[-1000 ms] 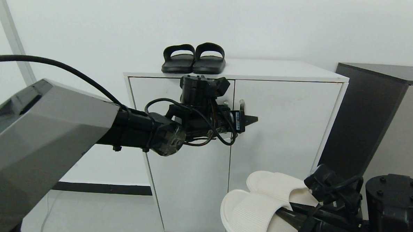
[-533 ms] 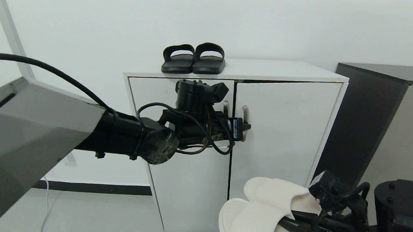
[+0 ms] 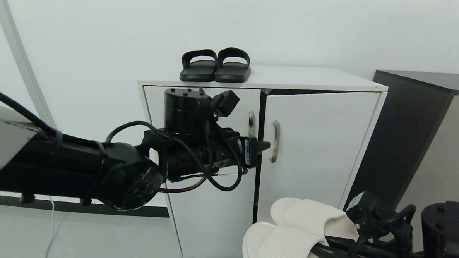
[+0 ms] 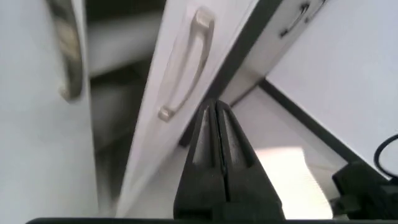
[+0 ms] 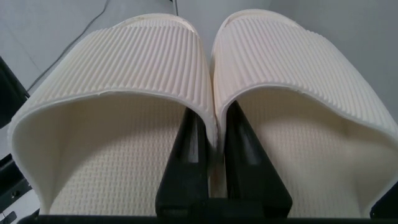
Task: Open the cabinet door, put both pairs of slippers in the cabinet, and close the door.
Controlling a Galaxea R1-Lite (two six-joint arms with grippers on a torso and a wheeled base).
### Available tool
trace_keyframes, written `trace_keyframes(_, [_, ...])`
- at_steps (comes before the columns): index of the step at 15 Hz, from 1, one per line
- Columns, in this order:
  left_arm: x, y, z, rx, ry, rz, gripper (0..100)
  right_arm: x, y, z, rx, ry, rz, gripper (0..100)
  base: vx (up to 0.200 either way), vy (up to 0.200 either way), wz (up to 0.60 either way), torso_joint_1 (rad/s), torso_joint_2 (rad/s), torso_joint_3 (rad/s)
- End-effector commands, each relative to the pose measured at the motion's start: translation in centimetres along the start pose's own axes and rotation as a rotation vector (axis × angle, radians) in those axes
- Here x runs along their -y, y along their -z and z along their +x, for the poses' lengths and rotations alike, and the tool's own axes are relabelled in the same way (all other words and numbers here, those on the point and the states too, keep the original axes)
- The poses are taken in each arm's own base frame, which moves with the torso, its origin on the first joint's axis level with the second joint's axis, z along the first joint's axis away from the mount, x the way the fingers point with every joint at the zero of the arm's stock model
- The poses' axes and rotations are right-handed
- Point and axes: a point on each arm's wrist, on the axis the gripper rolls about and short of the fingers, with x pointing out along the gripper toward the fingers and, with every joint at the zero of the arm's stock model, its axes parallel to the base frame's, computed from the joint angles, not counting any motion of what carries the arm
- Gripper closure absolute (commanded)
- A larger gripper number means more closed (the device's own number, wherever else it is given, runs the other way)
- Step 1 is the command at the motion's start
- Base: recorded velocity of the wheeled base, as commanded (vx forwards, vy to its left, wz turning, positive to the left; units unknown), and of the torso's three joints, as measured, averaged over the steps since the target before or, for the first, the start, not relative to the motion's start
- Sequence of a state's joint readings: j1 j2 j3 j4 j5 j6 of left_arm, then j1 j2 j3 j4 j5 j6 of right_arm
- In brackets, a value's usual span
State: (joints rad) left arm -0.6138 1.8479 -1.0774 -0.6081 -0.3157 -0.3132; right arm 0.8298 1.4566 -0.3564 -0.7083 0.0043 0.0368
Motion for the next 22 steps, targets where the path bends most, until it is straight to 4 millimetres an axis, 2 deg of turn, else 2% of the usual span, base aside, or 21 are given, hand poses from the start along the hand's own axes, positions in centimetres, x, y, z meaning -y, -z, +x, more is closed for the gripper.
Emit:
trace_keyframes(1, [-1.4,-0.2,-0.3,0.039,-0.025,-0.01,100,0.0,0.0,0.0,-0.002,0.0,0.0,100,0.0,0.0,0.0,0.0,0.0,0.0])
trace_keyframes(6, [-5.2,0.9,3.7,0.057,-0.066,-0.034,100,0.0,0.2,0.1,-0.012,0.0,0.0,100,0.0,0.0,0.0,0.0,0.0,0.0])
trace_keyframes(10, [-5.9,-0.4,6.0,0.102,-0.054,-0.086,100,-0.2,0.3,0.1,-0.016,-0.008,-0.004,100,0.0,0.0,0.0,0.0,0.0,0.0])
trace_keyframes(12, [-5.9,-0.6,6.1,0.096,-0.056,-0.089,100,-0.4,0.4,0.1,-0.02,-0.014,-0.009,100,0.0,0.0,0.0,0.0,0.0,0.0])
trace_keyframes(16, [-5.6,-0.7,5.9,0.097,-0.053,-0.088,100,-0.5,0.5,0.1,-0.024,-0.018,-0.011,100,0.0,0.0,0.0,0.0,0.0,0.0])
trace_keyframes(19, [-4.4,-0.4,5.9,0.098,-0.054,-0.087,100,-0.5,0.6,0.1,-0.028,-0.022,-0.014,100,-0.2,0.0,0.0,0.014,0.0,0.002])
trace_keyframes(22, [-0.9,0.3,5.5,0.076,-0.004,-0.077,100,-0.8,0.6,0.0,-0.028,-0.033,-0.019,100,-0.2,0.0,0.0,-0.001,0.0,0.002])
